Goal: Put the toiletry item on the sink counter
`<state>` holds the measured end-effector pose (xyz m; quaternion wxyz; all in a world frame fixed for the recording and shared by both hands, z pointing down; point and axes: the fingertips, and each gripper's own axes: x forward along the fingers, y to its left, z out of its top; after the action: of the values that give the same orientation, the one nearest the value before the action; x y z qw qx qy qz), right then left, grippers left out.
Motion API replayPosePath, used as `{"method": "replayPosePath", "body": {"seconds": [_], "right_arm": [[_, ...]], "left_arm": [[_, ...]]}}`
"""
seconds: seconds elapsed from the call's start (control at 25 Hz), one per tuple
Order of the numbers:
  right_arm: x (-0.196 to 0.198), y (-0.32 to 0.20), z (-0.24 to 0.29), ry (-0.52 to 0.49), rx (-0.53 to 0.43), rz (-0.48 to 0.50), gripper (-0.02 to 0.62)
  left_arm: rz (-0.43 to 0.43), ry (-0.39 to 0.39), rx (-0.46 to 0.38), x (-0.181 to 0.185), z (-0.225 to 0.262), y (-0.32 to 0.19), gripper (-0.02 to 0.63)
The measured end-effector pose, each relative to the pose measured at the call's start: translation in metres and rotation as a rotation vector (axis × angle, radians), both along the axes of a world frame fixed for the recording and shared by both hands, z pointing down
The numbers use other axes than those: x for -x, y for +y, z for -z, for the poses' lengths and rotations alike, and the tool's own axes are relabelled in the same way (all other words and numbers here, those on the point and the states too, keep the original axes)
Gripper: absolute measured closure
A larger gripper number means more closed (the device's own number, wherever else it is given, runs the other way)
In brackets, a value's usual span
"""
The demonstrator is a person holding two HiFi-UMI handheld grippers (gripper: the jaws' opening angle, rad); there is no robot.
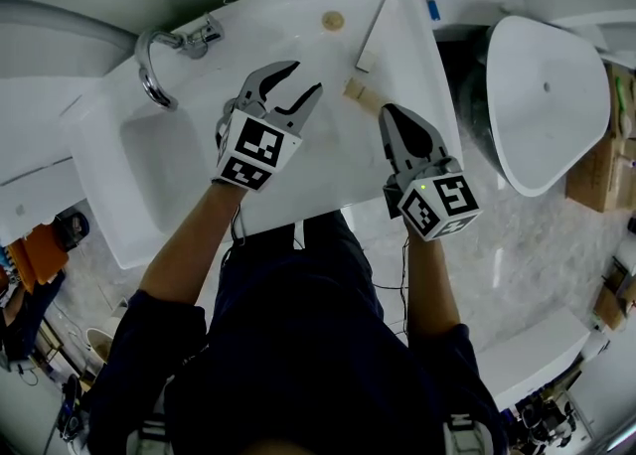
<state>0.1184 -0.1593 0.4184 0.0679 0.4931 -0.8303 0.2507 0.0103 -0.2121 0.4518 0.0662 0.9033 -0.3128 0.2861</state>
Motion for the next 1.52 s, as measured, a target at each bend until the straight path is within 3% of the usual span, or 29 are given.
{"method": "replayPosePath", "body": {"seconds": [0.52, 1.52], "right_arm": [[0.006, 0.013, 0.016, 0.006, -0.019, 0.035, 0.591], [0.012, 0.018, 0.034, 0.011, -0.041, 0.088, 0.59]], "left_arm": [[0.053, 0.088, -0.026, 0.009, 0.03, 0.033, 0.451], [0.092, 0.144, -0.038, 0.019, 0.058, 0.055, 0.541]]}}
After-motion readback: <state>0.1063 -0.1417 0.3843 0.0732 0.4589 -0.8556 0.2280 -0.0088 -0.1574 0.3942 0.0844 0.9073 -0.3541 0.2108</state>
